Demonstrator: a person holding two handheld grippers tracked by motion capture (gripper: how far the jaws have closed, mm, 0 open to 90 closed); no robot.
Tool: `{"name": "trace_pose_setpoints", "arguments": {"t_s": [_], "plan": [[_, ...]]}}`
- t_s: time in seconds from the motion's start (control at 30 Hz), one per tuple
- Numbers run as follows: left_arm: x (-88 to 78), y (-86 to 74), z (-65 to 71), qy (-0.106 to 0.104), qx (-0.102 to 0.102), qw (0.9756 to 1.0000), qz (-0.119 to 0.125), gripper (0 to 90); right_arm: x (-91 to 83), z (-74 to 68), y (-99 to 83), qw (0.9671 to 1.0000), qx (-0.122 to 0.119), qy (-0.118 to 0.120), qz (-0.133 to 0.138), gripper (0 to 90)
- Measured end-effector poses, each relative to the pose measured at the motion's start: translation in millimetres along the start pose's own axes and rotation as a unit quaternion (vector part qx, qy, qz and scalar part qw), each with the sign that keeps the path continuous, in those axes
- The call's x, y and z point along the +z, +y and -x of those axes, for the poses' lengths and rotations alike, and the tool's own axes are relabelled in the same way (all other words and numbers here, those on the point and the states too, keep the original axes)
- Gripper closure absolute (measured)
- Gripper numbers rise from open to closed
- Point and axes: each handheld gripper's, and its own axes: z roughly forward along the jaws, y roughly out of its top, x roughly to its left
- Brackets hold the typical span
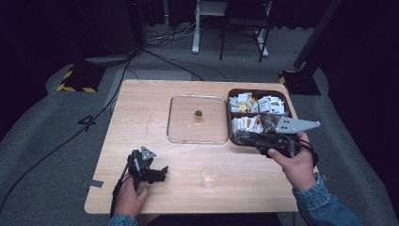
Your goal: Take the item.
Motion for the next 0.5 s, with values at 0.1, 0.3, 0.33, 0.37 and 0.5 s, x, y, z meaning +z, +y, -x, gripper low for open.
{"name": "trace_pose_setpoints", "arguments": {"t_s": [0.1, 0.3, 0.33, 0.37, 0.5], "plan": [[0.2, 0.0, -0.1, 0.0, 0.0, 1.0, 0.001, 0.4, 6.0, -9.7, -1.4, 0.9999, 0.0, 0.01, -0.004, 73.9], [0.3, 0.0, 0.1, 0.0, -0.001, 1.0, 0.0, 0.3, 13.5, -19.6, -3.4, 0.9997, -0.002, 0.025, -0.009, 73.8], [0.2, 0.0, 0.0, 0.001, 0.001, 1.0, 0.0, 0.3, 15.0, -21.3, -3.7, 0.9995, -0.002, 0.028, -0.01, 73.8], [0.3, 0.1, 0.0, 0.001, 0.001, 1.0, 0.0, 0.2, 18.0, -24.3, -4.0, 0.9992, -0.006, 0.035, -0.015, 73.5], [0.3, 0.1, 0.0, 0.001, 0.001, 1.0, 0.0, 0.2, 22.3, -29.1, -4.2, 0.9986, -0.009, 0.048, -0.022, 73.5]]}}
